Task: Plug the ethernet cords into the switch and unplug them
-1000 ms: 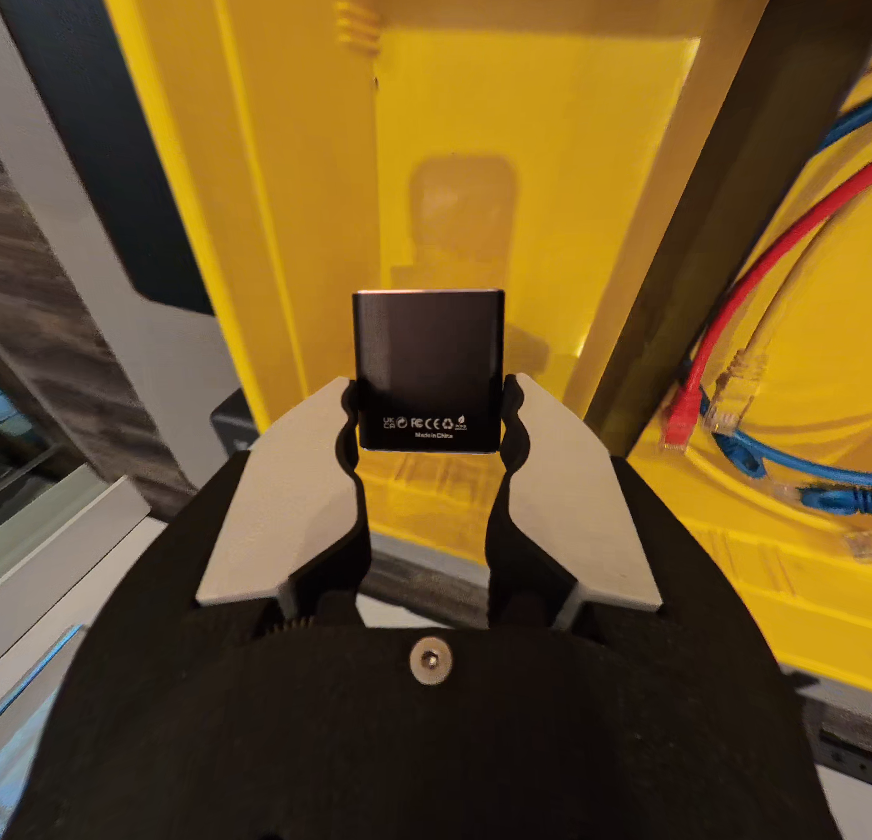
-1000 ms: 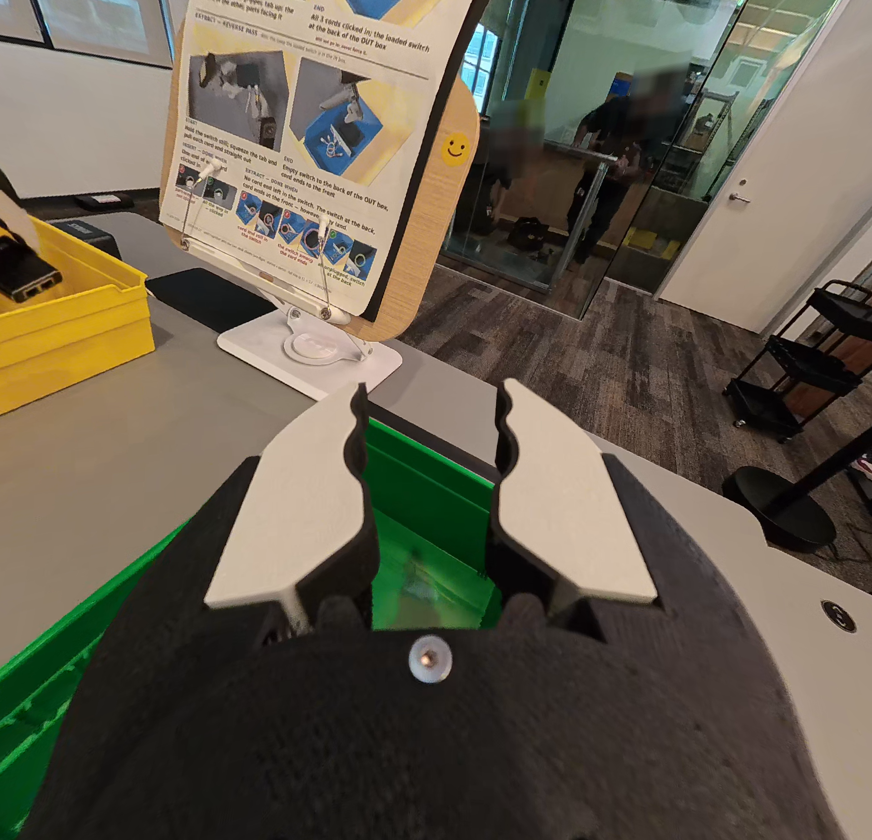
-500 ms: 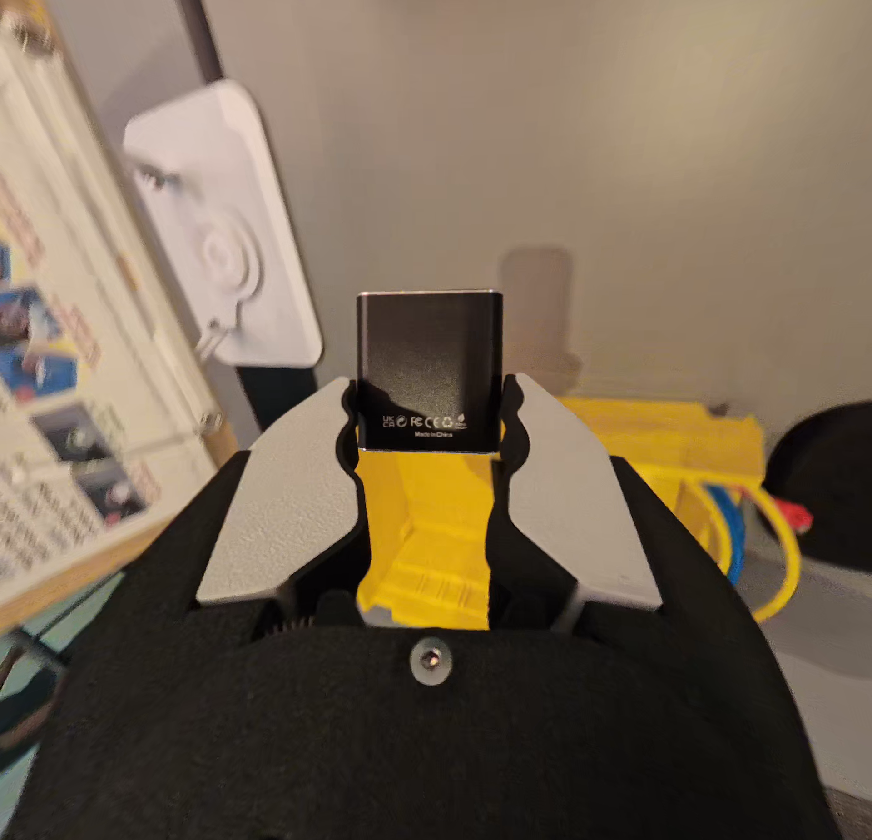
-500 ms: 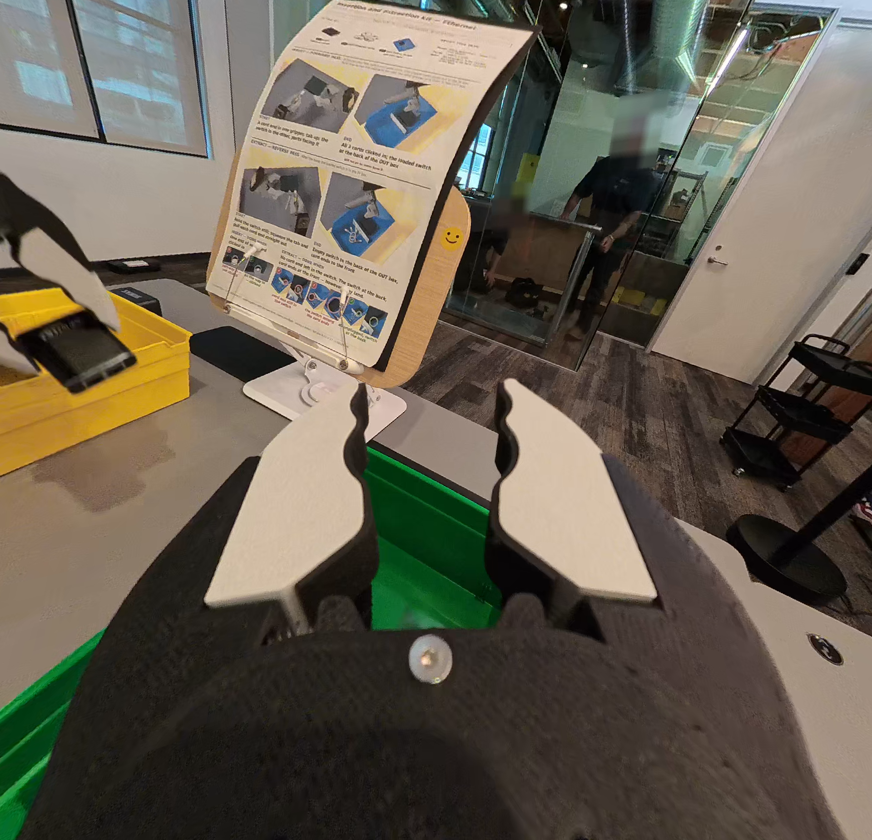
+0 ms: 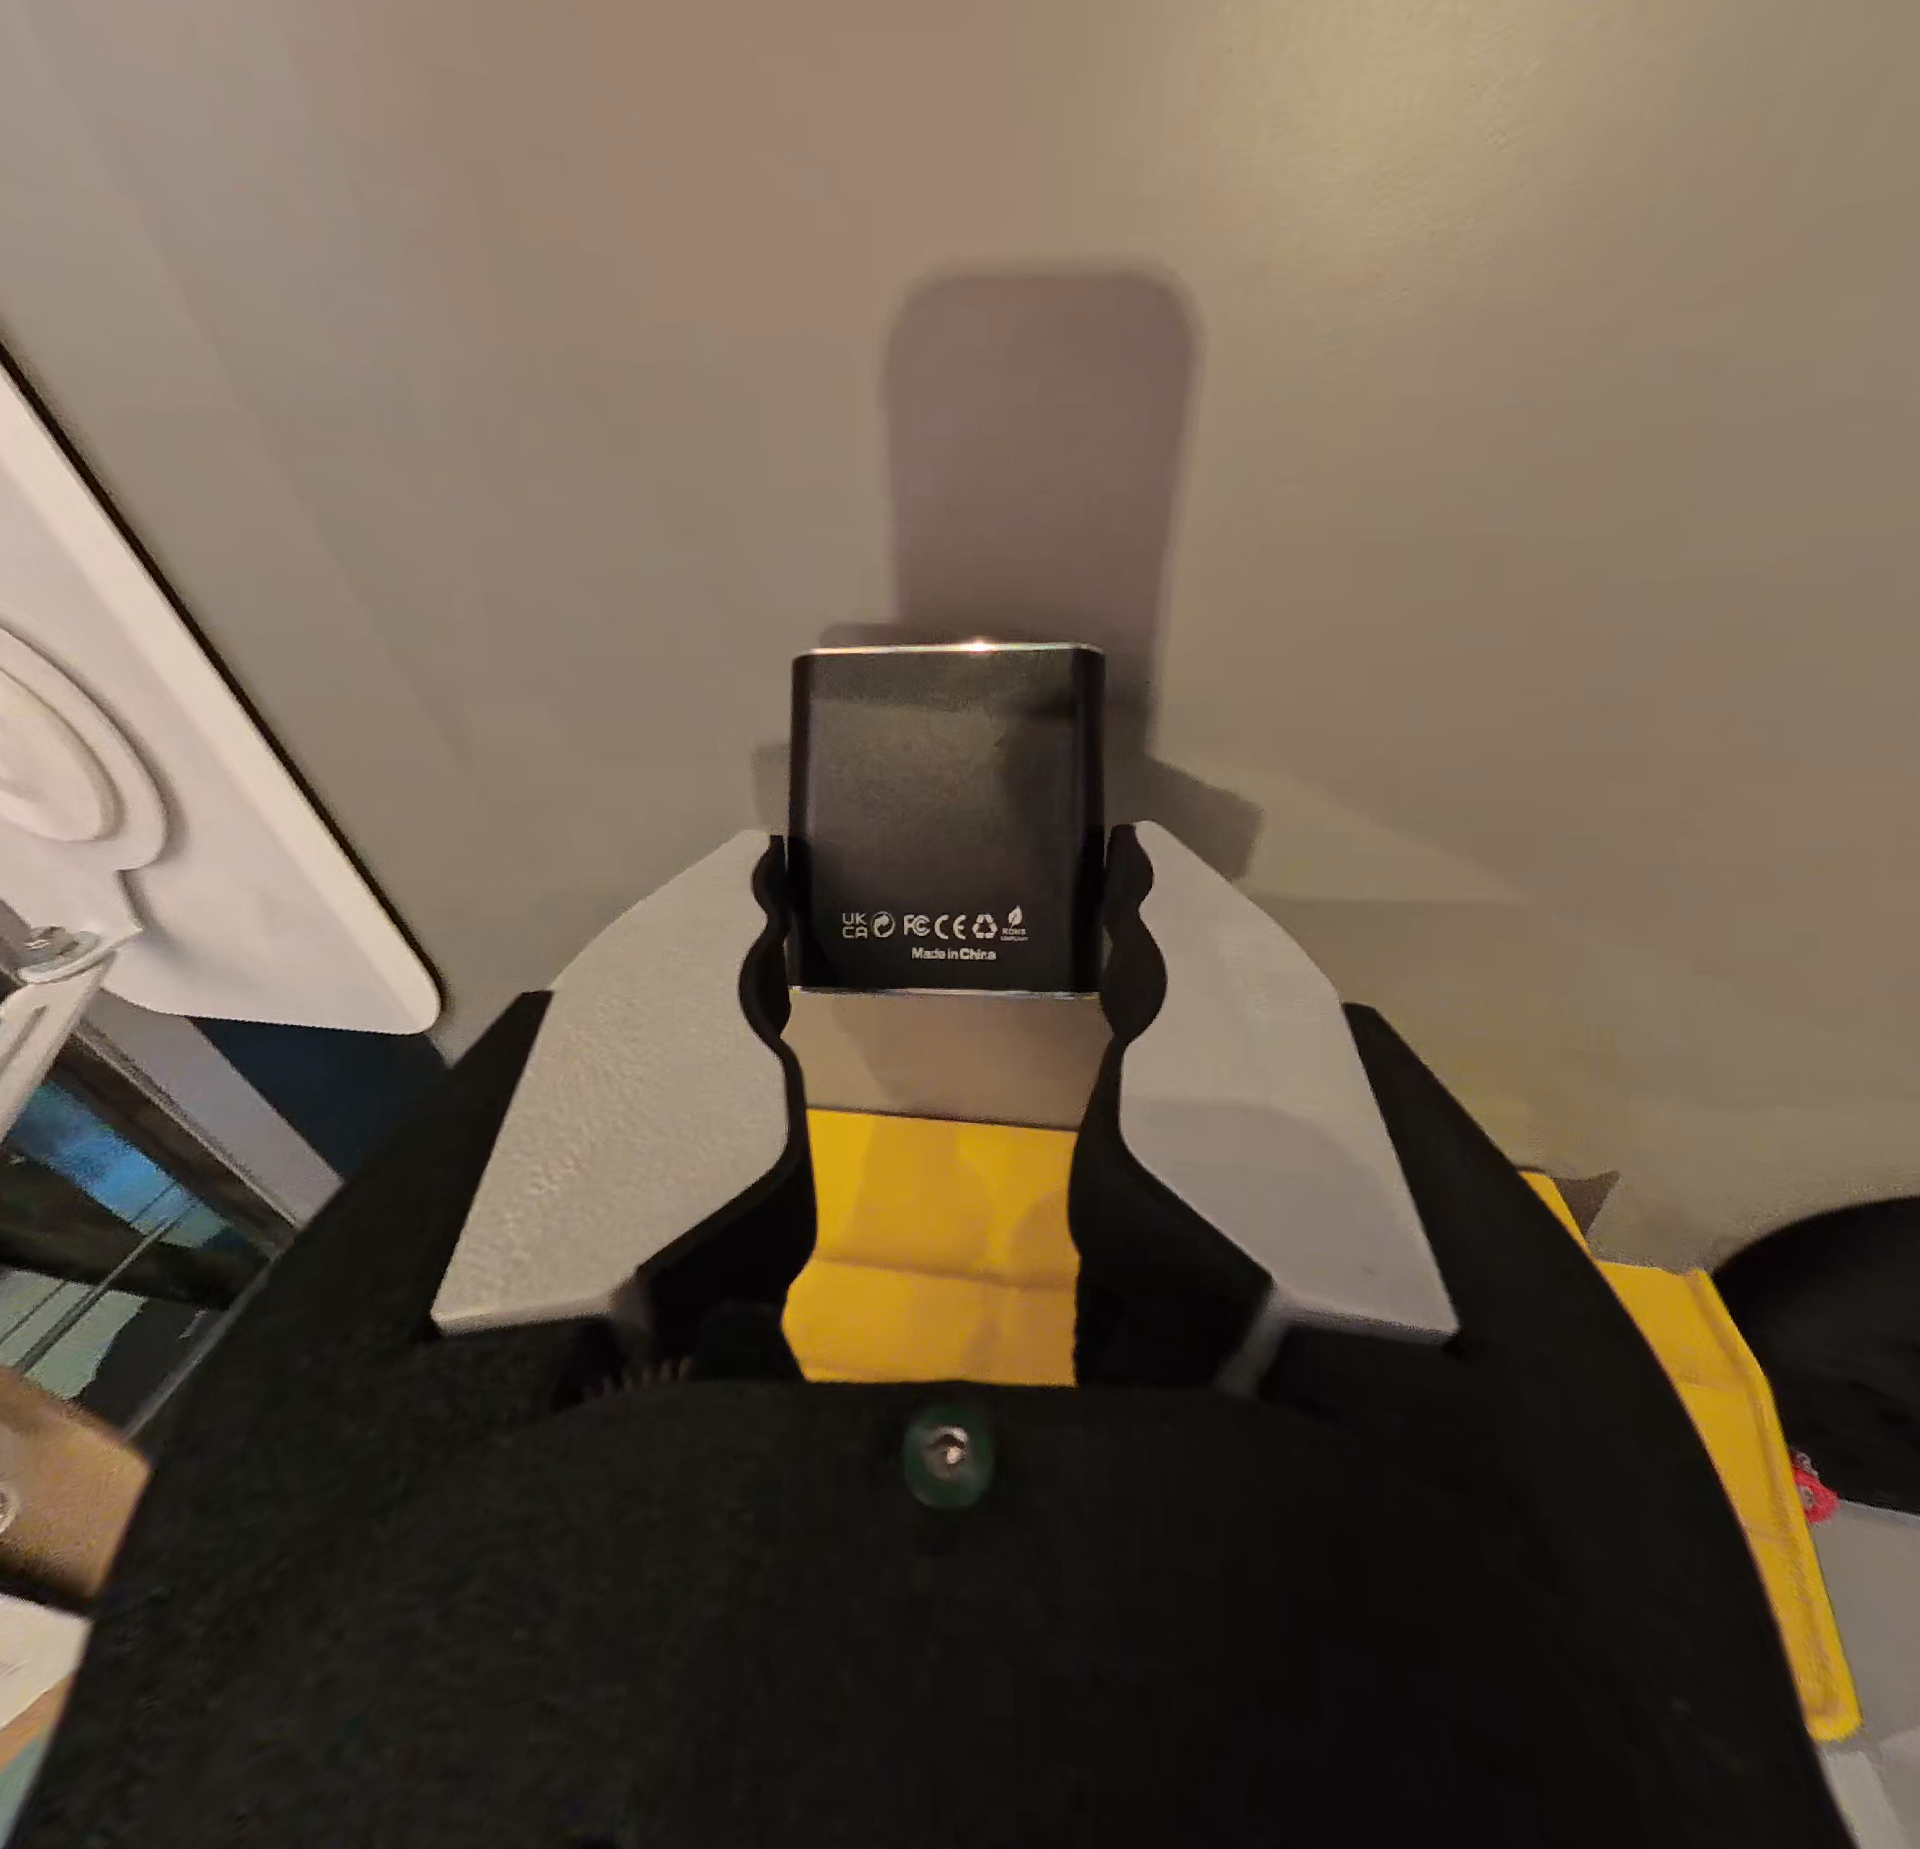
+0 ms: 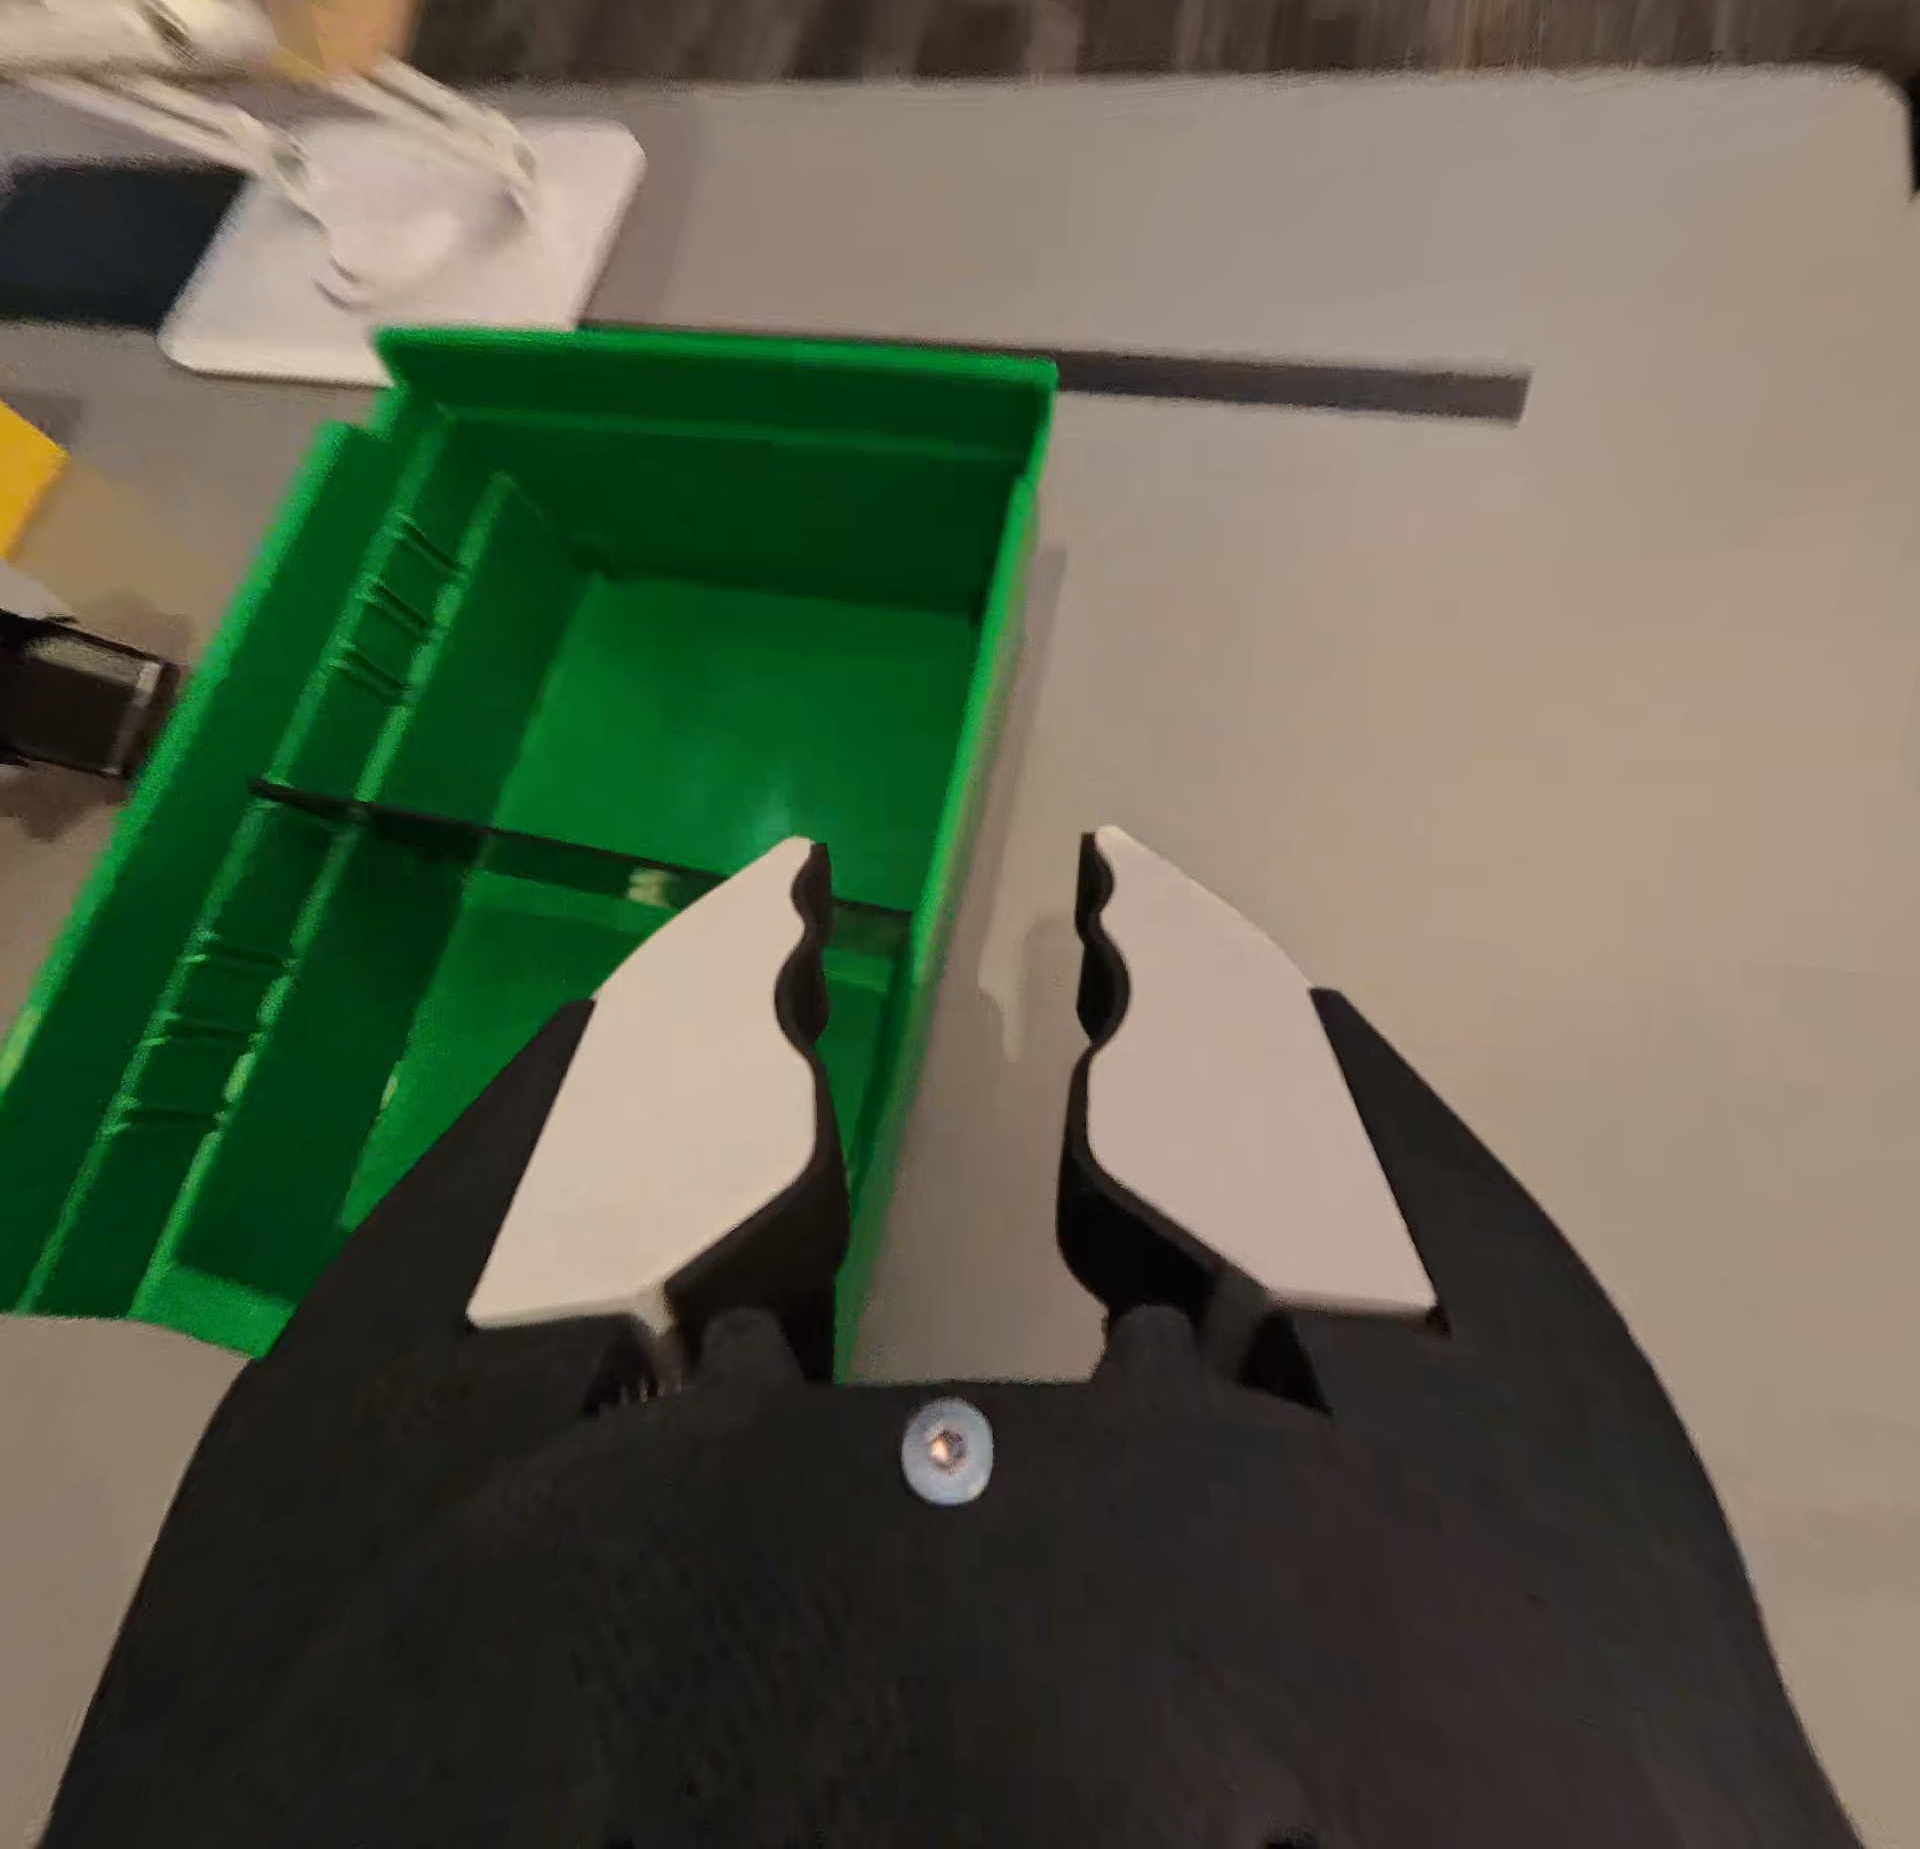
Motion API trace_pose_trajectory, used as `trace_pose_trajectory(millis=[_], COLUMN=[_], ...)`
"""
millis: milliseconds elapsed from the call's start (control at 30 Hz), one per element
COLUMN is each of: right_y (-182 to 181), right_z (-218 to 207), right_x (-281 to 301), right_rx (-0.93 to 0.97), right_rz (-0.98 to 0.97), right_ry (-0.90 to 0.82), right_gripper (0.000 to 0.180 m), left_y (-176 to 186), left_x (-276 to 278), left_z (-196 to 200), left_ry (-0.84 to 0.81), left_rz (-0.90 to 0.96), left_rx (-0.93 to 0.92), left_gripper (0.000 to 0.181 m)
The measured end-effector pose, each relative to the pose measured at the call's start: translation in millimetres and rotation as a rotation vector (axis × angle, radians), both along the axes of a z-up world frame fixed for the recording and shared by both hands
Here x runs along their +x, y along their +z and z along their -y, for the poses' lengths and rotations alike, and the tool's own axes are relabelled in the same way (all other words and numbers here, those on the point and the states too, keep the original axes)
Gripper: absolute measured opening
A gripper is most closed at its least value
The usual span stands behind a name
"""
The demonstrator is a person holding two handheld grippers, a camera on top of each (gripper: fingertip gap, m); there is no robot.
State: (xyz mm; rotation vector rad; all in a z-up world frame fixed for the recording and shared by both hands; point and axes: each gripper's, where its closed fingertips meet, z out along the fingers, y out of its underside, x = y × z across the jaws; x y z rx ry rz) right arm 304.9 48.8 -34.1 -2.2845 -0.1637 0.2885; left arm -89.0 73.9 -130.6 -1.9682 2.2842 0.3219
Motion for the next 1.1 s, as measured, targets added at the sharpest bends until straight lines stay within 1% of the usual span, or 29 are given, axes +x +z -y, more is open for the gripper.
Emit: trace_pose_trajectory(millis=[67, 100, 167, 200, 300, 367, 467, 633, 700, 767, 833, 933, 1000, 1033, 1100], right_y=[-14.3, -16.9, -24.1, -30.9, -51.6, -56.4, -56.3, -56.8, -56.8, -57.0, -54.0, -43.3, -29.4, -20.0, 5.9], right_z=[-13.2, -22.1, -30.2, -29.9, -26.7, -28.8, -29.9, -24.6, -22.6, -21.8, -22.8, -24.7, -26.7, -27.9, -31.2], right_x=[2.8, 3.5, -8.1, -12.1, -11.7, -17.3, -16.5, -0.5, 3.6, 4.6, 0.0, -2.4, -1.6, 0.0, -1.9], right_rx=[-0.039, -0.041, -0.092, -0.136, -0.230, -0.252, -0.264, -0.265, -0.264, -0.264, -0.256, -0.226, -0.165, -0.122, 0.002], right_rz=[-0.020, -0.070, -0.192, -0.200, -0.098, -0.127, -0.188, -0.172, -0.176, -0.155, -0.166, -0.167, -0.144, -0.125, -0.104], right_ry=[-0.047, -0.089, -0.090, -0.081, -0.069, -0.053, -0.090, -0.153, -0.162, -0.157, -0.133, -0.119, -0.117, -0.119, -0.101], right_gripper=[0.039, 0.035, 0.027, 0.023, 0.022, 0.009, 0.008, 0.008, 0.008, 0.009, 0.017, 0.034, 0.035, 0.035, 0.035], left_y=[-4.3, -6.2, -10.3, -12.7, -20.5, -23.5, -23.9, -23.8, -23.7, -23.1, -19.3, 3.4, 33.3, 51.7, 89.9], left_x=[-1.4, -2.0, -2.7, -3.8, -12.1, -12.9, -11.6, -14.4, -15.8, -16.9, -17.9, -7.1, 5.1, 10.0, 11.0], left_z=[-0.9, -0.3, 0.7, 1.1, 0.1, 0.8, 2.4, 2.5, 2.1, 0.0, 2.1, 3.5, 8.6, 13.1, 25.7], left_ry=[0.006, 0.001, -0.004, -0.003, -0.018, -0.021, -0.030, -0.079, -0.066, -0.050, -0.006, 0.042, 0.048, 0.045, 0.043], left_rz=[-0.003, -0.008, -0.012, -0.020, -0.081, -0.090, -0.083, -0.094, -0.094, -0.088, -0.066, 0.062, 0.197, 0.266, 0.394], left_rx=[-0.005, -0.008, -0.013, -0.017, -0.007, -0.013, -0.027, -0.021, -0.024, -0.017, -0.042, -0.037, -0.002, 0.025, 0.089], left_gripper=[0.058, 0.058, 0.058, 0.058, 0.057, 0.057, 0.057, 0.057, 0.057, 0.061, 0.056, 0.060, 0.060, 0.064, 0.061])
